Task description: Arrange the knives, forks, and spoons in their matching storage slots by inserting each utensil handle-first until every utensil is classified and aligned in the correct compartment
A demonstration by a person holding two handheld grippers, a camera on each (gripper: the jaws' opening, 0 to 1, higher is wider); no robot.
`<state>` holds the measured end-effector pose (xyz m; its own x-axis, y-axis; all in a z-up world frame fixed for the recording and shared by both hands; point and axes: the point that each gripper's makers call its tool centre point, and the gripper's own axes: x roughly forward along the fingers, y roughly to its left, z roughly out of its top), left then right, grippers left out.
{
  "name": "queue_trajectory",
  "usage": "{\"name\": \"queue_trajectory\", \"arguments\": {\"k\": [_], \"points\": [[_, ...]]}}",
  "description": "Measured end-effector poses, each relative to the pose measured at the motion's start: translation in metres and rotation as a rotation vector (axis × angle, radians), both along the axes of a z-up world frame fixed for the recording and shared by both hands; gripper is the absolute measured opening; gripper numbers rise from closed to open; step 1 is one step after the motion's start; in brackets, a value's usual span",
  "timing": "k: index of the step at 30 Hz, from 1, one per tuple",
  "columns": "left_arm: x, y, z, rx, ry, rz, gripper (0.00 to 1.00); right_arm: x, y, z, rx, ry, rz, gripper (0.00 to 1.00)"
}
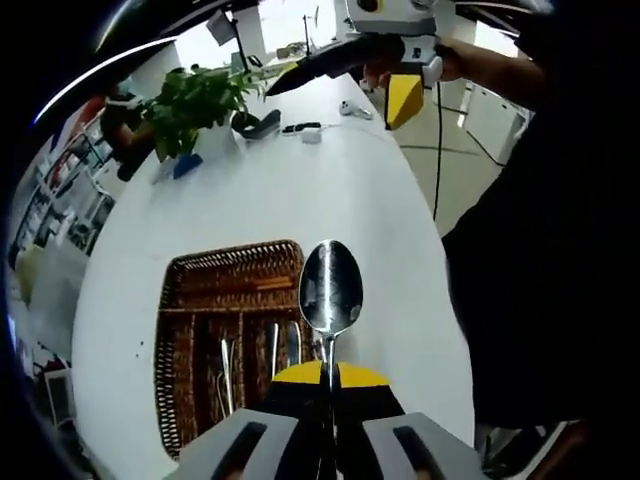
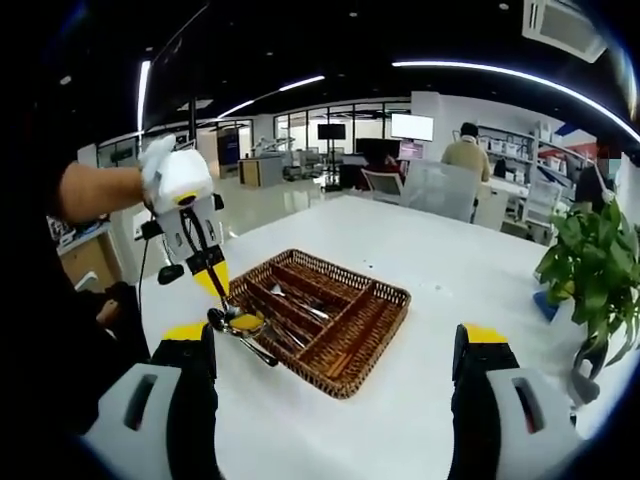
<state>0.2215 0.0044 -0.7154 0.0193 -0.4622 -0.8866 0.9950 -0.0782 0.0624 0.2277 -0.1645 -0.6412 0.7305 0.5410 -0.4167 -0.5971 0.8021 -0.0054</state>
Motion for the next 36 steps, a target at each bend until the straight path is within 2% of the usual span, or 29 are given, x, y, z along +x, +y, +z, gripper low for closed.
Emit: {"name": "queue_trajectory", "arguments": {"k": [9,15,24,36], "points": [[0.029,0.003,0.008,0.011,-0.026,-0.003,0.00,0.001,-0.001,-0.003,0.005,0.005,-0.018,1.00],[0.050,0.003,0.008,0.014,-0.038,-0.017,0.00,0.001,-0.005,-0.003,0.005,0.007,-0.038,1.00],[0.080,0.004,0.008,0.014,-0.048,0.003,0.00,-0.001,-0.010,-0.004,0.009,0.013,-0.066,1.00],[0.136,0.006,0.007,0.027,-0.088,0.029,0.00,0.000,-0.012,-0.009,0.009,0.030,-0.092,1.00]]}}
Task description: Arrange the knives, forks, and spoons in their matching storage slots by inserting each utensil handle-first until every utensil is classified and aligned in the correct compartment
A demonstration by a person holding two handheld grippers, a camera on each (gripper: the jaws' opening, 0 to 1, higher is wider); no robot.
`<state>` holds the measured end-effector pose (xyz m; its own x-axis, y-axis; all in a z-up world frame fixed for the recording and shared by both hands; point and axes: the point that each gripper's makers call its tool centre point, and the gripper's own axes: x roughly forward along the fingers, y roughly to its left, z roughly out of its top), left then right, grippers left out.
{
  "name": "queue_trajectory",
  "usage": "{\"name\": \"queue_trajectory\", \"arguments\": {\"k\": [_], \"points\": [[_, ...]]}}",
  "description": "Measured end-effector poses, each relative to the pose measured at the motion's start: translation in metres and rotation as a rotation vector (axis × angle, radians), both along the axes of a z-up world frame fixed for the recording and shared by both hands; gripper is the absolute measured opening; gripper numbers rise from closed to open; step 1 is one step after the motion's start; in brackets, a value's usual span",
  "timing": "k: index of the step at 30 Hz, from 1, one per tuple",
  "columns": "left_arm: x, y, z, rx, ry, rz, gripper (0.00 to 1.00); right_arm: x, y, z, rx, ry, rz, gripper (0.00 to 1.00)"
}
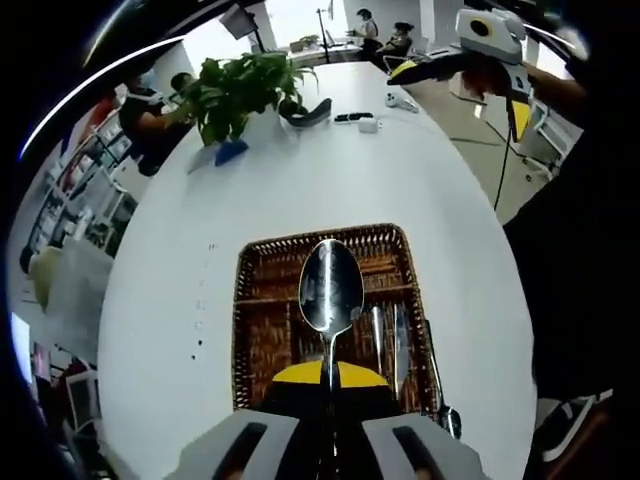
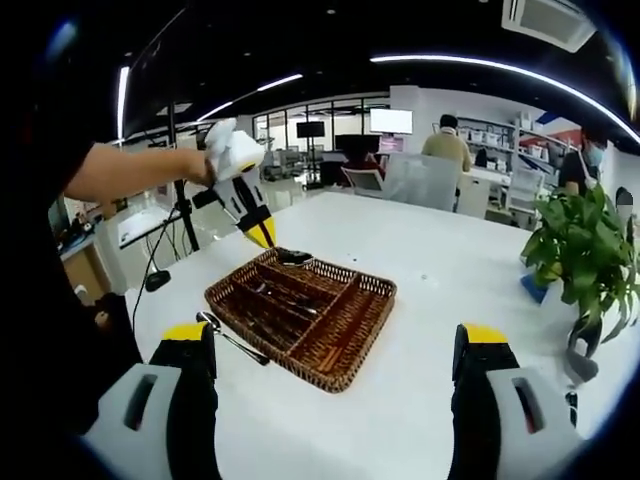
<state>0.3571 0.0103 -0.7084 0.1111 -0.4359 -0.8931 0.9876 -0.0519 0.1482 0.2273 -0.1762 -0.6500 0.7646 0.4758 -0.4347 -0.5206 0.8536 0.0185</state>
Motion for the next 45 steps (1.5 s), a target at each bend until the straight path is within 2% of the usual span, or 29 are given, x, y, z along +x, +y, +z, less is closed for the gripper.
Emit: {"name": "queue_trajectory", "arguments": {"k": [6,17,28,37,45], "points": [[0.025,-0.002,-0.001,0.000,-0.014,0.012,0.00,-0.002,0.006,-0.003,-0.001,0.013,0.007,1.00],[0.063,-0.001,-0.019,0.007,-0.027,0.041,0.00,0.009,0.018,0.023,0.007,-0.036,0.025,1.00],[0.102,0.005,-0.021,0.010,-0.059,0.067,0.00,0.014,0.018,0.022,-0.003,-0.039,0.034,1.00],[0.116,0.008,-0.024,0.019,-0.070,0.073,0.00,0.017,0.013,0.019,-0.012,-0.030,0.033,1.00],[0.117,0.008,-0.032,0.025,-0.080,0.072,0.00,0.018,0.011,0.017,-0.015,-0.024,0.031,1.00]]}}
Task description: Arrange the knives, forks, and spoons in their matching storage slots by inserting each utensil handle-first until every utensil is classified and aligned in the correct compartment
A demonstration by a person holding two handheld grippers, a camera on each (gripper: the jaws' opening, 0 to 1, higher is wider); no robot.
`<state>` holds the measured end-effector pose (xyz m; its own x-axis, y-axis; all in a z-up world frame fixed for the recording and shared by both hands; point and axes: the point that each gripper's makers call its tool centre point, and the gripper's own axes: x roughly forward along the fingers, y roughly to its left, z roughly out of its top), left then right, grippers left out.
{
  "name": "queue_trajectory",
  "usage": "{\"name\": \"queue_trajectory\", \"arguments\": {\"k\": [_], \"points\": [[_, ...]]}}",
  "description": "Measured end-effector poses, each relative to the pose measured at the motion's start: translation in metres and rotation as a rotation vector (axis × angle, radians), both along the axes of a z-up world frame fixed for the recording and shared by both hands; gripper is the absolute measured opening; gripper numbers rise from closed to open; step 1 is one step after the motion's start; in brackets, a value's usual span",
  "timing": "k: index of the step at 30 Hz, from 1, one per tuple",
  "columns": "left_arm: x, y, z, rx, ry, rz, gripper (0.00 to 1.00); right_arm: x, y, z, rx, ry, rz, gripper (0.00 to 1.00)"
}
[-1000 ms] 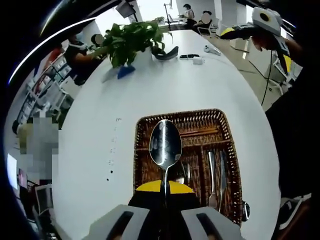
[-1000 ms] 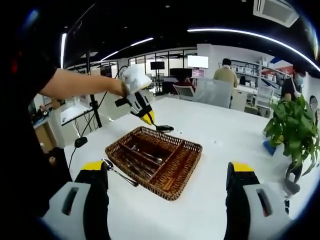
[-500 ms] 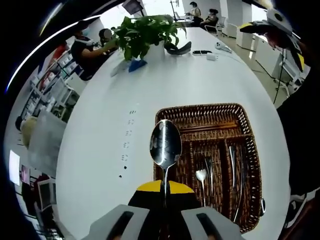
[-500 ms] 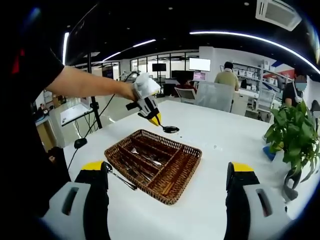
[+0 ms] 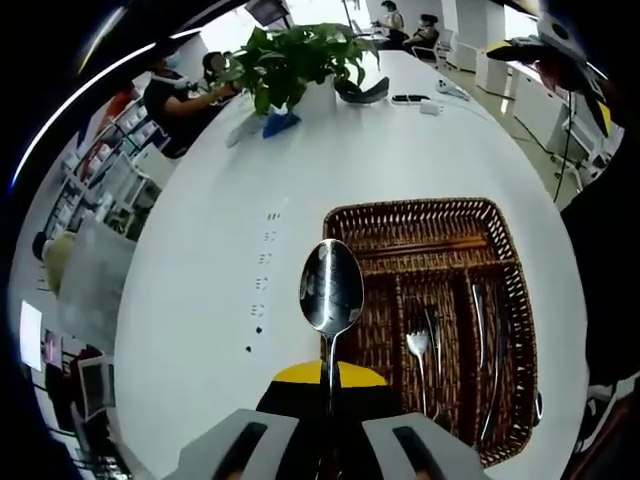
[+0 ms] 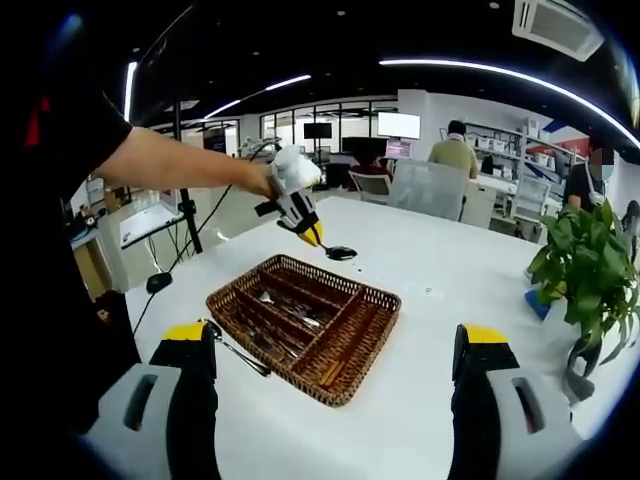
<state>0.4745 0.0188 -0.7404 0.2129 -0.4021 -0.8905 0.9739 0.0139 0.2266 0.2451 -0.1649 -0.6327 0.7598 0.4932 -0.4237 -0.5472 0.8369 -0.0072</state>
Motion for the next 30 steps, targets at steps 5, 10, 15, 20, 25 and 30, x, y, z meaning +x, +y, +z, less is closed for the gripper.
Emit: {"name": "queue_trajectory", "arguments": {"k": [5,10,15,20,25,30], "points": [[-0.001,0.002,-0.013,0.020,-0.014,-0.016,0.00,0.001,0.000,-0.001,0.000,0.002,-0.001,1.00],[-0.003,0.002,-0.024,0.012,-0.006,-0.006,0.00,0.001,0.000,-0.004,0.002,0.008,-0.004,1.00],[-0.002,0.006,-0.037,0.019,-0.016,-0.001,0.00,0.001,-0.002,-0.006,0.002,0.014,-0.009,1.00],[-0.006,0.004,-0.049,0.006,-0.012,-0.003,0.00,0.000,-0.003,-0.009,0.002,0.024,-0.016,1.00],[-0.007,0.002,-0.063,0.002,-0.009,0.006,0.00,-0.002,-0.002,-0.012,0.001,0.034,-0.017,1.00],[-0.008,0.004,-0.080,0.003,-0.004,0.010,0.00,-0.003,-0.003,-0.015,0.001,0.045,-0.020,1.00]]}}
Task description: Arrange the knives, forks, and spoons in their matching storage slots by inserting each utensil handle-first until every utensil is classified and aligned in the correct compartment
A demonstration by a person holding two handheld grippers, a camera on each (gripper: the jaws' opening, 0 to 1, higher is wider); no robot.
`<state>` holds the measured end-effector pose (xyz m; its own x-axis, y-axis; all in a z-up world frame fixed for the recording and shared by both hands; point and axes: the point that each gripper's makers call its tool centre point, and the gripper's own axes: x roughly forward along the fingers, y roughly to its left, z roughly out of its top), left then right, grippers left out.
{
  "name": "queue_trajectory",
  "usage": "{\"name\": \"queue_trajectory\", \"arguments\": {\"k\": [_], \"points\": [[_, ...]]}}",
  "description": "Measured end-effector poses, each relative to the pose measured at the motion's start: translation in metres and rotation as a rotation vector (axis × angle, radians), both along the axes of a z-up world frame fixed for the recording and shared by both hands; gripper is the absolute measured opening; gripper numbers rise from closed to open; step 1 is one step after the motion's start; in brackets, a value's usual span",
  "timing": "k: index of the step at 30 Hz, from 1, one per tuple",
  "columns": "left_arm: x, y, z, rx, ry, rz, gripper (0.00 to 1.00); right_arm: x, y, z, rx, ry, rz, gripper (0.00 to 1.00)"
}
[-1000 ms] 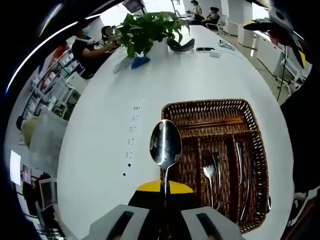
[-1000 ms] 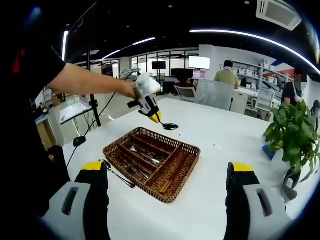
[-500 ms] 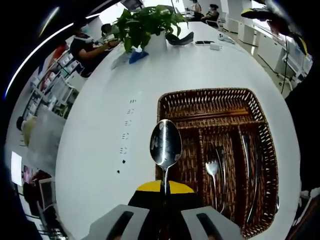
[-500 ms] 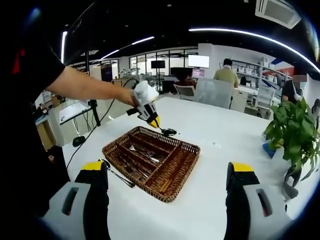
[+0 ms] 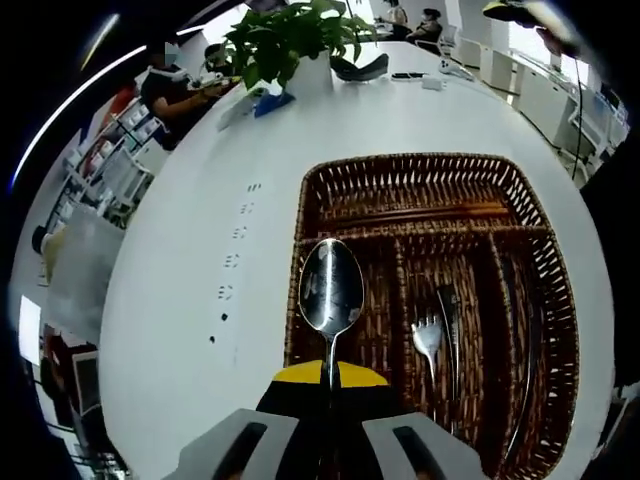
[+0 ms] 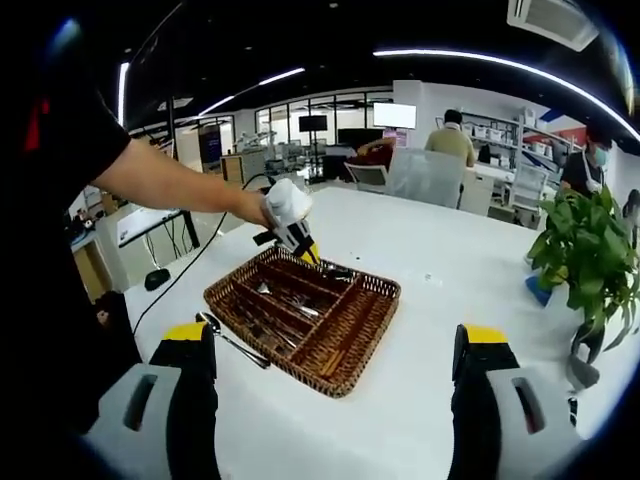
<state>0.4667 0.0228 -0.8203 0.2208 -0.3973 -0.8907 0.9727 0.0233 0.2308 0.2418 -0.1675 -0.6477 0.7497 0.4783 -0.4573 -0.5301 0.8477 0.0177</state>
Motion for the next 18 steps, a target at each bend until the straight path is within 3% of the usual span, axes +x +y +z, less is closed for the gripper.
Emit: {"name": "queue_trajectory", "arguments": {"k": [18], "points": [[0.007,-0.001,-0.033,-0.004,0.039,0.031,0.00,-0.004,-0.001,-0.010,-0.009,0.033,-0.008,1.00]]}}
